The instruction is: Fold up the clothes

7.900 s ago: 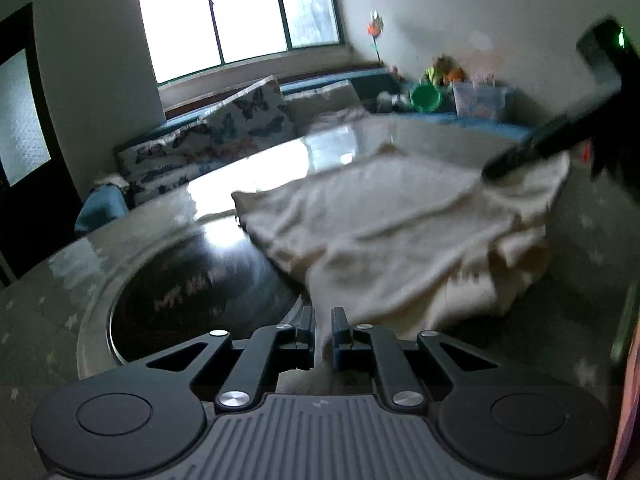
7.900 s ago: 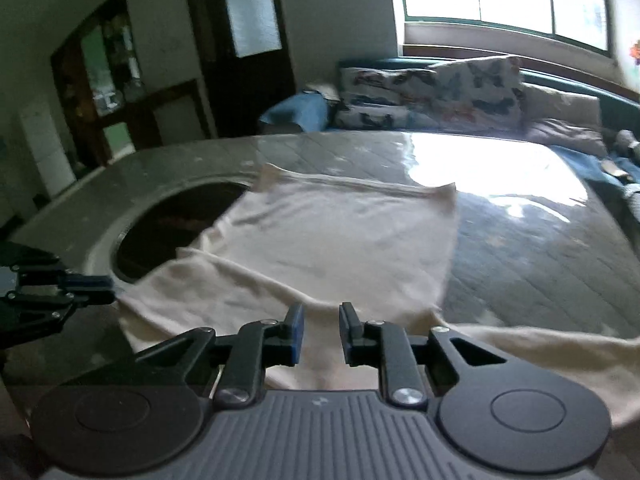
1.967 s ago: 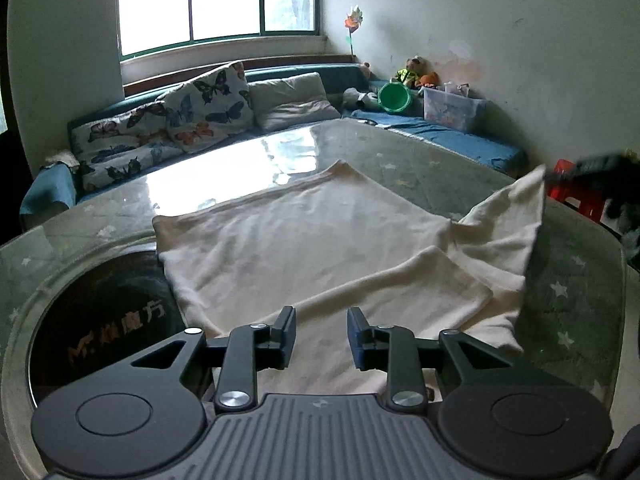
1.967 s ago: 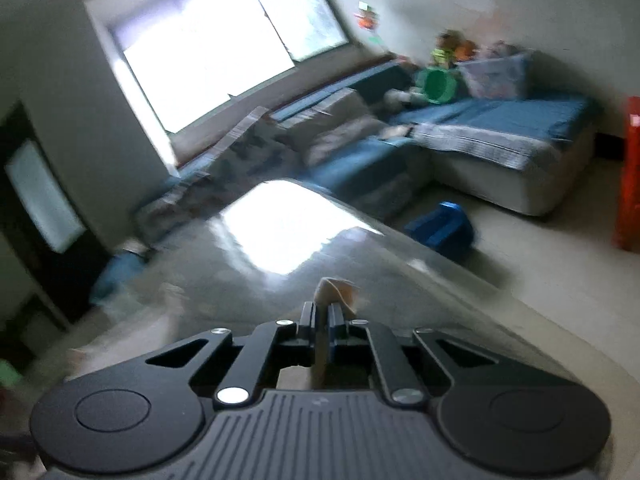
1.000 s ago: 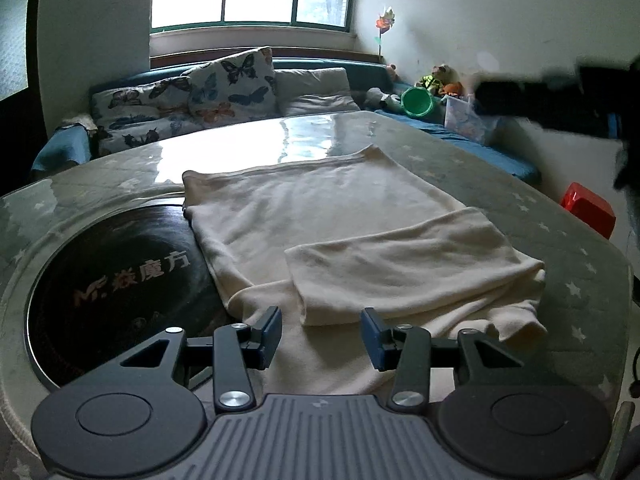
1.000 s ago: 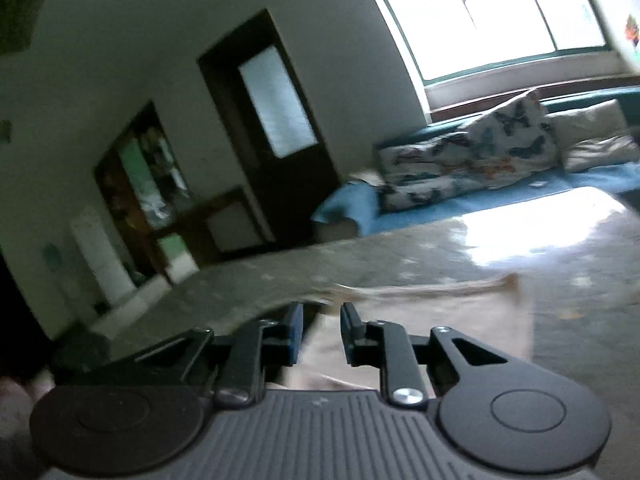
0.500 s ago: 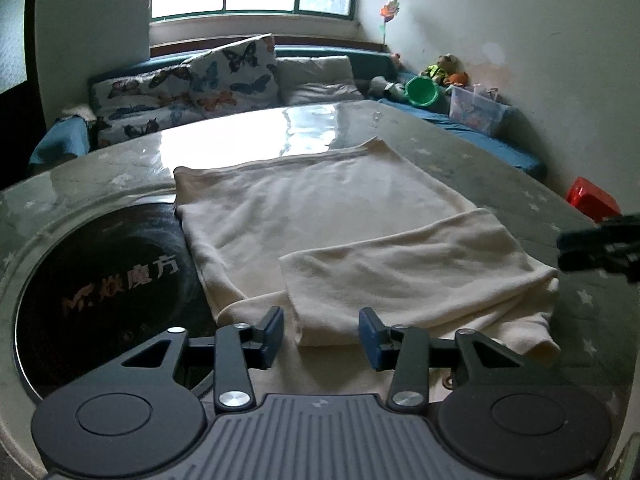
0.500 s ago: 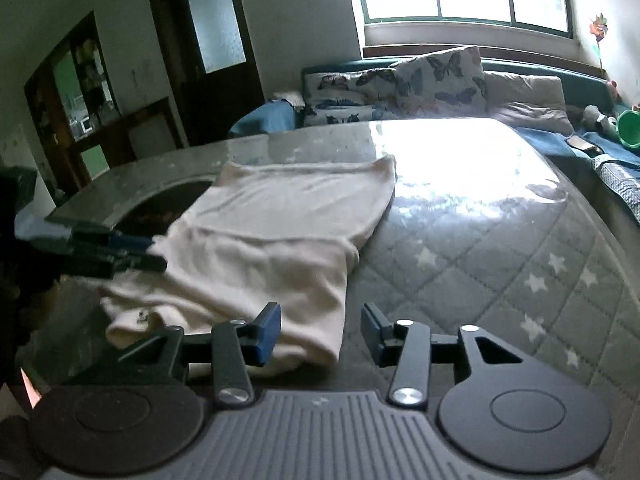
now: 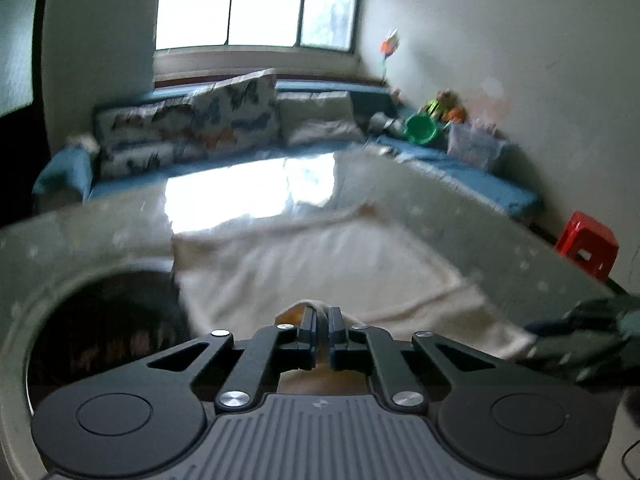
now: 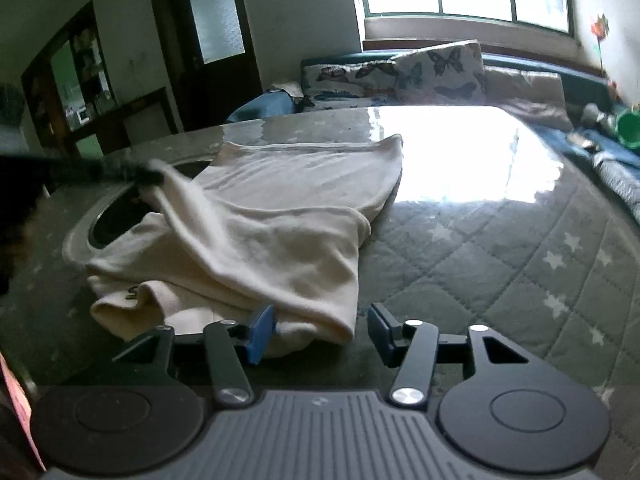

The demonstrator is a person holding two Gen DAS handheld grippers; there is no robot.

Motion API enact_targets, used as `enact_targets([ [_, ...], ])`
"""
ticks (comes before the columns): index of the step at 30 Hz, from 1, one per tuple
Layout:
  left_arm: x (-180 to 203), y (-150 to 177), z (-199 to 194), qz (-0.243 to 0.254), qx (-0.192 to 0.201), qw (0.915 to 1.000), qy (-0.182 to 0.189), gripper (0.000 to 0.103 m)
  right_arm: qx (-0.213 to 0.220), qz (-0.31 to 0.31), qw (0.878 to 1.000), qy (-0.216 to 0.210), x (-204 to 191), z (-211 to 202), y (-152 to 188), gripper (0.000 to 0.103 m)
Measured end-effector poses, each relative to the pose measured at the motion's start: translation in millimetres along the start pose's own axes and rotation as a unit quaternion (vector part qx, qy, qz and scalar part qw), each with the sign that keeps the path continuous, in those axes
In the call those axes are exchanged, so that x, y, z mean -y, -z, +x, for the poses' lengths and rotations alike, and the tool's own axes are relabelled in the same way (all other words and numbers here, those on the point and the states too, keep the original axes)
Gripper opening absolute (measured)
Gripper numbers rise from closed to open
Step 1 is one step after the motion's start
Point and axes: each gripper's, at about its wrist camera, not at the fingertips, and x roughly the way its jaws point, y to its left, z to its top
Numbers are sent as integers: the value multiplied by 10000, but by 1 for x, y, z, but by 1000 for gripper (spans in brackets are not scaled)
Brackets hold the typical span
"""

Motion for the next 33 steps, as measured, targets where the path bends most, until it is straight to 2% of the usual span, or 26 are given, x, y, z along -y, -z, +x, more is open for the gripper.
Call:
enact_targets([
  [11,34,-62,-34,463,911,9942,337,6,263,-272,9985,401,-11,14,2,57],
  [17,46,-79,-41,611,1153,9901,510,6,618,252,9974,285,-3,9,-2,59],
  [24,49,-76,-41,660,1203,9891,534,6,883,82,9911,993,-4,11,-2,59],
  [27,43,-69,-42,582,1152,9905,472,6,760,134,9891,1257,2,11,1,59],
  [33,21,-34,-35,410,707,9963,267,6,719,185,9867,1443,9,8,6,62],
])
